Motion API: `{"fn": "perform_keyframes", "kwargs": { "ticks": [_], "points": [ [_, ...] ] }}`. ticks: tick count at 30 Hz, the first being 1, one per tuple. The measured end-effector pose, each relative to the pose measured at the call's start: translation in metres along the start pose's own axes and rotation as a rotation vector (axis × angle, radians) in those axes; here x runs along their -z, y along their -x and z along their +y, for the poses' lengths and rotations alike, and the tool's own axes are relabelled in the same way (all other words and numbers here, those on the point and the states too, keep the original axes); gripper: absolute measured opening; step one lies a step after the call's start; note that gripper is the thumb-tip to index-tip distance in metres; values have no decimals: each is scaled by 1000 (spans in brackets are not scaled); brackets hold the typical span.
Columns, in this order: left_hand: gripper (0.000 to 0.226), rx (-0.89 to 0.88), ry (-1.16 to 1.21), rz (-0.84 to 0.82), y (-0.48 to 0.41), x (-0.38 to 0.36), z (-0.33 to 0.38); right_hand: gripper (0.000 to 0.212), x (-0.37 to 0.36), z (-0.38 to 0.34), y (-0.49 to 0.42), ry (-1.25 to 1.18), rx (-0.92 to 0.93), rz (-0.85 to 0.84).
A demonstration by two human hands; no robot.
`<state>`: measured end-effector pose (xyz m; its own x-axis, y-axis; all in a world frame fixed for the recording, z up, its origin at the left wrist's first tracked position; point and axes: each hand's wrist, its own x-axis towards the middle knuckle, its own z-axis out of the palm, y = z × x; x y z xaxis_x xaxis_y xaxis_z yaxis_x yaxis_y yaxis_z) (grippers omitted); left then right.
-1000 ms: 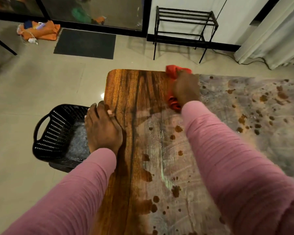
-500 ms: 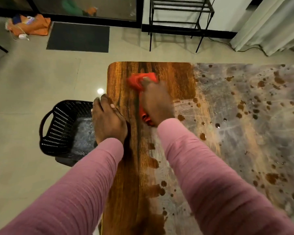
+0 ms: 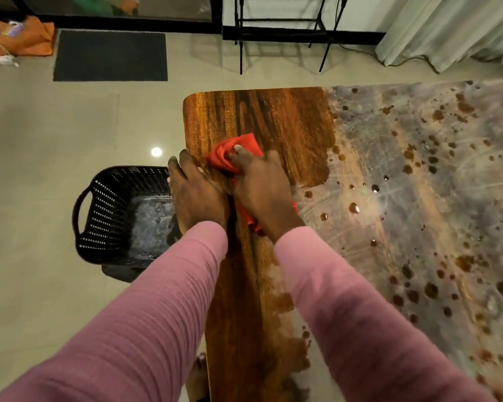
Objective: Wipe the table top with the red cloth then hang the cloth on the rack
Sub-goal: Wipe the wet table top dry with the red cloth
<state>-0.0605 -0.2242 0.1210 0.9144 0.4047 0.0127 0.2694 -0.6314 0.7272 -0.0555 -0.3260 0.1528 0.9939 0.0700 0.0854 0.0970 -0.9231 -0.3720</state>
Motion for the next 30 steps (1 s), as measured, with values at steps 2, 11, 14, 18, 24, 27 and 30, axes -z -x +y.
{"fn": "perform_keyframes", "kwargs": {
  "ticks": [2,11,14,18,24,27,30],
  "points": [
    [47,-27,-16,18,2,1,-1,42,11,32,5,-37,-123,-13],
    [49,-2,-82,49,1,-3,0,42,24,58,17,26,-537,120],
    [50,-1,-72,52,1,-2,0,39,-2,2,48,38,-217,62],
    [47,-36,-64,52,3,-3,-2,43,9,21,74,15,-127,22],
    [50,-41,-65,78,3,-6,-5,44,33,75,67,73,-580,118],
    [48,-31,-19,71,2,-3,-1,40,16,27,86,11,-504,133],
    [47,-25,30,50,14,13,0,45,3,-15,128,-81,-265,38]
  ]
}}
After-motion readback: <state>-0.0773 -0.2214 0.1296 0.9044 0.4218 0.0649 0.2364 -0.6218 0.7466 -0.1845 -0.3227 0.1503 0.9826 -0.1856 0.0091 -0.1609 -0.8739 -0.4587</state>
